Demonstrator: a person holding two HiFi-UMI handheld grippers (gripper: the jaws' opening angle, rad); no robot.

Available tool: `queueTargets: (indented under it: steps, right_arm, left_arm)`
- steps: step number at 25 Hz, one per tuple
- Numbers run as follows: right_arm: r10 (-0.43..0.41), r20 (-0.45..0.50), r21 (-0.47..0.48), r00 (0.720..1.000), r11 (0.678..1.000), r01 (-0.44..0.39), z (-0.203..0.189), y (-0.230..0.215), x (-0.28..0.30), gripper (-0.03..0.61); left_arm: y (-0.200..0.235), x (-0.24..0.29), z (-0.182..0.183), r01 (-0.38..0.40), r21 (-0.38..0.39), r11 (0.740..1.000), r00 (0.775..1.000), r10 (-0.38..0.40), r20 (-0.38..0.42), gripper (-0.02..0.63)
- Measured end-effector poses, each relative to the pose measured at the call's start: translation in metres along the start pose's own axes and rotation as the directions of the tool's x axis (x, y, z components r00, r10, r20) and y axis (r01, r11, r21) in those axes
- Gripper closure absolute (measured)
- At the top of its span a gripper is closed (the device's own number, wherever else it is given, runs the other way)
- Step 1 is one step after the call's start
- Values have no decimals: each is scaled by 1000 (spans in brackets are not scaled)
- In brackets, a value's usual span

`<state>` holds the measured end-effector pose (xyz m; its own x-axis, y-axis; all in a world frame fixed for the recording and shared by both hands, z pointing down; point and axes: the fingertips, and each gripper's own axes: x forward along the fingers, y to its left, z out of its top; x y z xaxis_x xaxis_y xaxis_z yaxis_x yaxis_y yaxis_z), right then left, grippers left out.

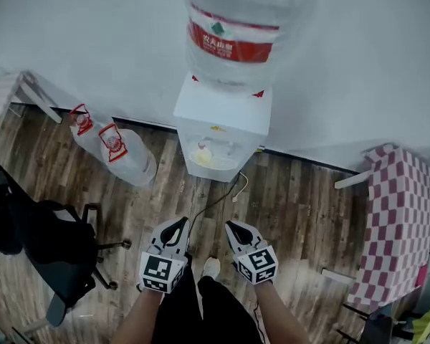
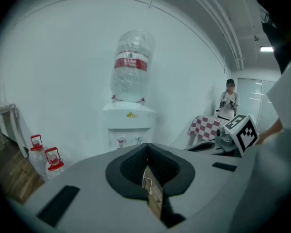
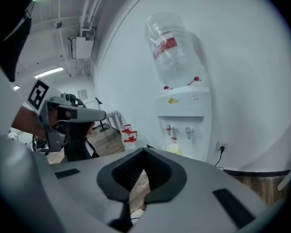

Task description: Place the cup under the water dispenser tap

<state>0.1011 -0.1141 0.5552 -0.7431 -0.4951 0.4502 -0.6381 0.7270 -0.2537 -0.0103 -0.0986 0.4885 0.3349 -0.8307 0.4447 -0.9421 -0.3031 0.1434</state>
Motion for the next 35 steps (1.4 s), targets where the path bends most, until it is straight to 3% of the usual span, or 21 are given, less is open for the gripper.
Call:
queueTargets:
  steps: [8,14,17,22,29,35]
  right_arm:
    - [52,77,-19,996,999,-51,38,43,-96,557]
    - [63,130,-16,990,998,-61,52,61,-130,557]
    - [59,161,-21,985,998,-56,60,68,-143,557]
    - [19,199,-5,980,1000,-19,65,76,-170,557]
    - [-87,237,19,968,996,85,67,99,-201,557]
    - [-129,250,32,960,992,125,64,140,-213,557]
  left_arm:
    - [-52,-57,47,24,48,999,999,-26,25,600]
    - [-72,-96,64,18,126,992,999,-23,34,600]
    - [-75,-115,65,27,128,991,999,-33,39,600]
    - [-72,-138,61,32,85,996,998,-36,53,600]
    - [-71,-165,71,84,122,989,991,-95,95,600]
    - [-62,-201,69,111,141,984,983,-129,128,600]
